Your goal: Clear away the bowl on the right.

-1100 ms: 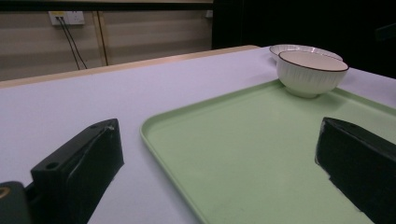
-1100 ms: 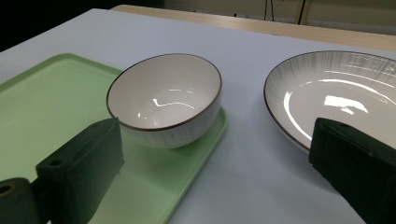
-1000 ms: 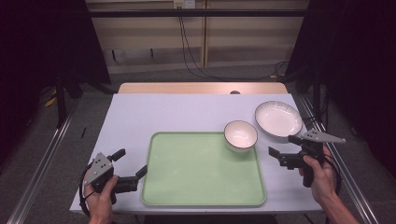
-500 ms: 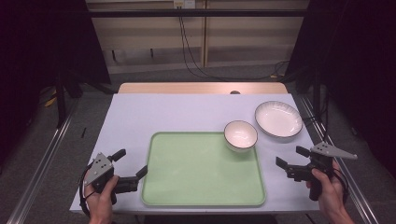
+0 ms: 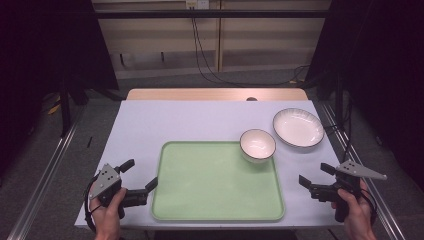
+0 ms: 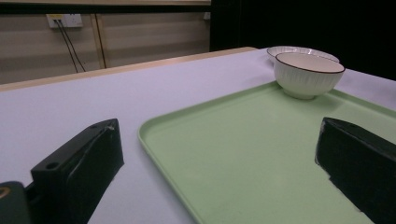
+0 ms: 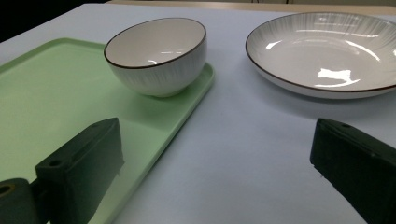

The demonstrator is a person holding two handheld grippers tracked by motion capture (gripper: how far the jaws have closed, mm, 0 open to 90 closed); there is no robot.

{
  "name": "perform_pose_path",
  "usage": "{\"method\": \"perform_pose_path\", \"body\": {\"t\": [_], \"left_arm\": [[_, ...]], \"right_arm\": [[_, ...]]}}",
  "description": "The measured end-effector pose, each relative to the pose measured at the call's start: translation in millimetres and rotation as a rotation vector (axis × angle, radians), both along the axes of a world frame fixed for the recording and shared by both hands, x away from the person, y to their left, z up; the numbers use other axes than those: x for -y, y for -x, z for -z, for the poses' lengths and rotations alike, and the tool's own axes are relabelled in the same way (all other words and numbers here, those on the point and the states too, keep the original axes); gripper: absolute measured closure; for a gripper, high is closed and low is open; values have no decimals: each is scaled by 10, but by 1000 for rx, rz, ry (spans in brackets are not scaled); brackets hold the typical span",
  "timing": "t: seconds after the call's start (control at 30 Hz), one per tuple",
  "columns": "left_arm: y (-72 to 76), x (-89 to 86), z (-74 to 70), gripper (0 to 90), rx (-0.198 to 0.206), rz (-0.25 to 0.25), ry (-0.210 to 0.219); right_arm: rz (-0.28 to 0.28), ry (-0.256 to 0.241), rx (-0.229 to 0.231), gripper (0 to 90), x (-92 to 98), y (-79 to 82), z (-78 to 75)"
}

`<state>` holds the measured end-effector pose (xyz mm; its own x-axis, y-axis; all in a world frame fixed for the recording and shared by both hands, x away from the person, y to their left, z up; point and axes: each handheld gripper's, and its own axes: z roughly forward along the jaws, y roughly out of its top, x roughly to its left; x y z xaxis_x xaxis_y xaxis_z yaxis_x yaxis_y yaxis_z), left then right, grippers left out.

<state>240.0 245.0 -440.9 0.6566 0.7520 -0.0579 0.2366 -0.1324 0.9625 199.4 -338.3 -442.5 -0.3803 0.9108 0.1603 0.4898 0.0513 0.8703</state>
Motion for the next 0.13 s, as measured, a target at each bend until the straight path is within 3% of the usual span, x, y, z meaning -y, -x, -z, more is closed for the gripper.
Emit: {"method": "perform_pose_path", "body": {"t": [0.13], "left_arm": [[-13, 24, 2, 10, -1, 9, 4]], "right_arm": [[-25, 20, -4, 19, 2, -16, 18]]}}
